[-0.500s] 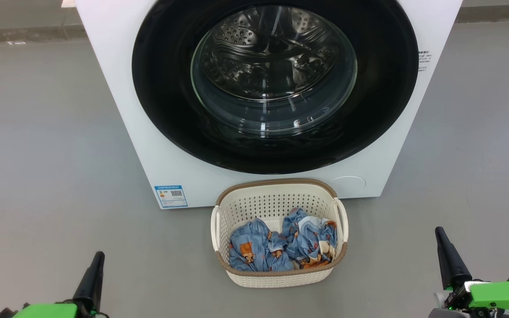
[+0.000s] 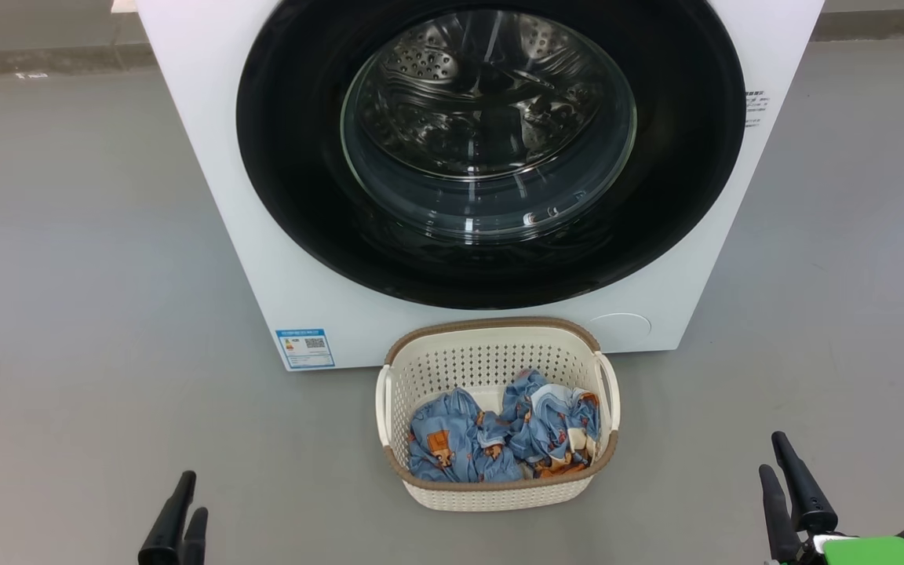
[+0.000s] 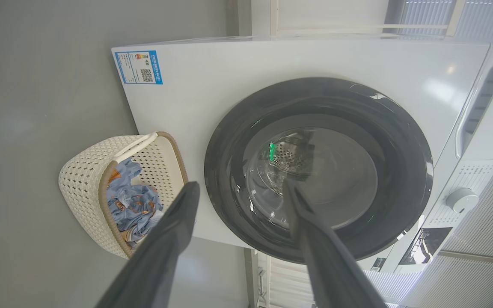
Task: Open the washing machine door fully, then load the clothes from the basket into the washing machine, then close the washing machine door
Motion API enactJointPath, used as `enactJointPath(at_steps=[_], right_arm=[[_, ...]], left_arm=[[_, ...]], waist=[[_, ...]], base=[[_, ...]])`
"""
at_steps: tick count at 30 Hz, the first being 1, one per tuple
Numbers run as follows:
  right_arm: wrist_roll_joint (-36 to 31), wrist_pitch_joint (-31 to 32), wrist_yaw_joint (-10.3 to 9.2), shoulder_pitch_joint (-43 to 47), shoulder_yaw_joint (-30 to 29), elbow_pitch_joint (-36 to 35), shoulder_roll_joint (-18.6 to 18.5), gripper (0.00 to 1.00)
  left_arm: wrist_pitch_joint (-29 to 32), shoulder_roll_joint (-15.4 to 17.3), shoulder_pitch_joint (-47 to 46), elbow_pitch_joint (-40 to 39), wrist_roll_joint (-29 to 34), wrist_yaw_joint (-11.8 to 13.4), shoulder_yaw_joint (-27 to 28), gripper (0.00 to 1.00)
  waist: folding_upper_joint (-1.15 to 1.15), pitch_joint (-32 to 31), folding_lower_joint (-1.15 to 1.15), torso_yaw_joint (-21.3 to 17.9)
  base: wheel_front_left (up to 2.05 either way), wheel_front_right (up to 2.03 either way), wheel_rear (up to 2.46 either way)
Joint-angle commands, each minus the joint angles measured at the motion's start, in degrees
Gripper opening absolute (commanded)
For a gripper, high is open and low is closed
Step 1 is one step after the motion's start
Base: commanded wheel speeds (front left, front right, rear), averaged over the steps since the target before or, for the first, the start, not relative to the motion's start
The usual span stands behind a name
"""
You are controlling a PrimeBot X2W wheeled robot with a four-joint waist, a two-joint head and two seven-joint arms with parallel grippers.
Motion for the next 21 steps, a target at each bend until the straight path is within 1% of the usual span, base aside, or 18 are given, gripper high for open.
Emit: enactJointPath(at_steps=[1, 13, 21], right_arm=[[-0.9, -0.6, -0.01, -1.4, 0.7, -1.7, -0.6, 1.00], [-6.9, -2.9, -0.01, -1.8, 2.9, -2.1, -1.9, 1.00], [-12.8, -4.2, -0.02, -2.1, 4.8, -2.4, -3.1, 1.00]], left_arm=[[-0.6, 0.8, -1.3, -2.1, 1.2, -0.1, 0.0, 1.00], [-2.6, 1.0, -1.2, -3.8, 7.5, -0.1, -0.6, 1.00], [-4.0, 1.0, -1.1, -4.9, 13.2, -0.1, -0.9, 1.00]], waist=[[0.00, 0.1, -0.06, 0.1], [0.00, 0.2, -0.08, 0.3], [0.00, 0.3, -0.08, 0.4]], base=[[0.00, 0.00, 0.00], [0.00, 0.00, 0.00], [0.00, 0.00, 0.00]])
